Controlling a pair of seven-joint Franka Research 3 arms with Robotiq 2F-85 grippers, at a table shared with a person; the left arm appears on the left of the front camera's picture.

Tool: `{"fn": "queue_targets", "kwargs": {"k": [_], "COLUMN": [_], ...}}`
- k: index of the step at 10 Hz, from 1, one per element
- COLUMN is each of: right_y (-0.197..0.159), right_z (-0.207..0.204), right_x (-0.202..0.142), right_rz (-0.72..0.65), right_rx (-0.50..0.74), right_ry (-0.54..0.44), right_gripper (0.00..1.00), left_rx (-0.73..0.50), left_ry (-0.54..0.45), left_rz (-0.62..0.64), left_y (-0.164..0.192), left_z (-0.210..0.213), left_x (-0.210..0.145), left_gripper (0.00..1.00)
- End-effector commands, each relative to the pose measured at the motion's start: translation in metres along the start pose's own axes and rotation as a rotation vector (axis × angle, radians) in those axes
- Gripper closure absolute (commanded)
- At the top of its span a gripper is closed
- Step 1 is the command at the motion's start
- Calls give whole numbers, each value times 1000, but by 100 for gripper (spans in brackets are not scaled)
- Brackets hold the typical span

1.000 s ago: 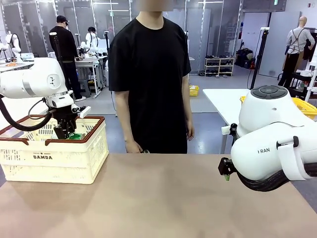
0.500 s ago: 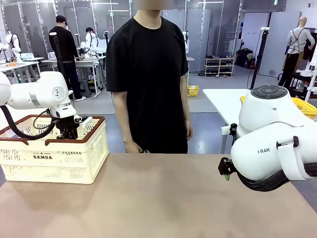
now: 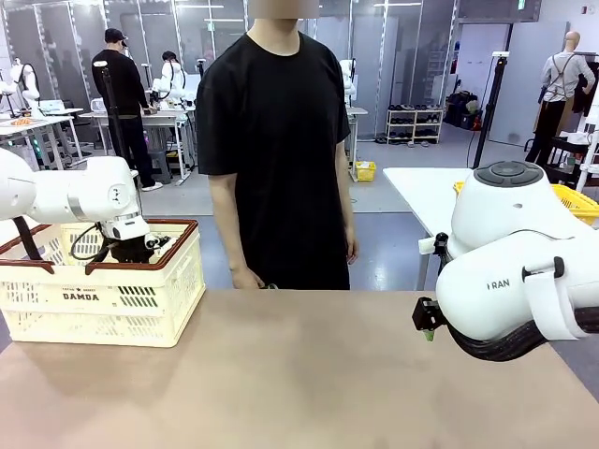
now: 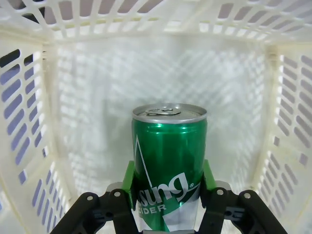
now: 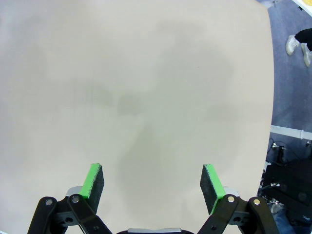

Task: Place the drinks into the Shopping basket.
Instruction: Pick up one drink and place it into the Shopping basket.

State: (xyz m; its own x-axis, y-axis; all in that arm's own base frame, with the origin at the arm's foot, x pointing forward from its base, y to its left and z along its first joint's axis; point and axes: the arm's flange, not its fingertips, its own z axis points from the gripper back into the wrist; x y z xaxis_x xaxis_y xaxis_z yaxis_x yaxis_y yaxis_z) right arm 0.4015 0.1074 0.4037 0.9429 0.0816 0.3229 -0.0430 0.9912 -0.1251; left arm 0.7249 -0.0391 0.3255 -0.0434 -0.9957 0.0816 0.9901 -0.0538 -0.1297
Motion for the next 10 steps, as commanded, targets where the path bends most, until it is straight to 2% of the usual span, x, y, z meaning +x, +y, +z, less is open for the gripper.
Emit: {"fn": "queue_targets", "kwargs": {"k": [1,6,9,10], "right_y": [0,0,0,0], "right_z": [-2,-2,-2,-2], "right_x": [1,1,1,1], "right_rz": [-6,-6,-6,-6], "right_rx": [3,3,3,3], "right_ry": [4,4,4,4], "right_gripper": [0,0,0,0], "left_rx": [29,40,6,12], "left_ry": [17,18,-2,7], "left_rz": [24,9,2,0], "left_y": [8,19,20,18], "left_z": [-3,-16,-18,-18], "left_x": [1,-3,-3,-2], "left_gripper": [42,42,42,22]}}
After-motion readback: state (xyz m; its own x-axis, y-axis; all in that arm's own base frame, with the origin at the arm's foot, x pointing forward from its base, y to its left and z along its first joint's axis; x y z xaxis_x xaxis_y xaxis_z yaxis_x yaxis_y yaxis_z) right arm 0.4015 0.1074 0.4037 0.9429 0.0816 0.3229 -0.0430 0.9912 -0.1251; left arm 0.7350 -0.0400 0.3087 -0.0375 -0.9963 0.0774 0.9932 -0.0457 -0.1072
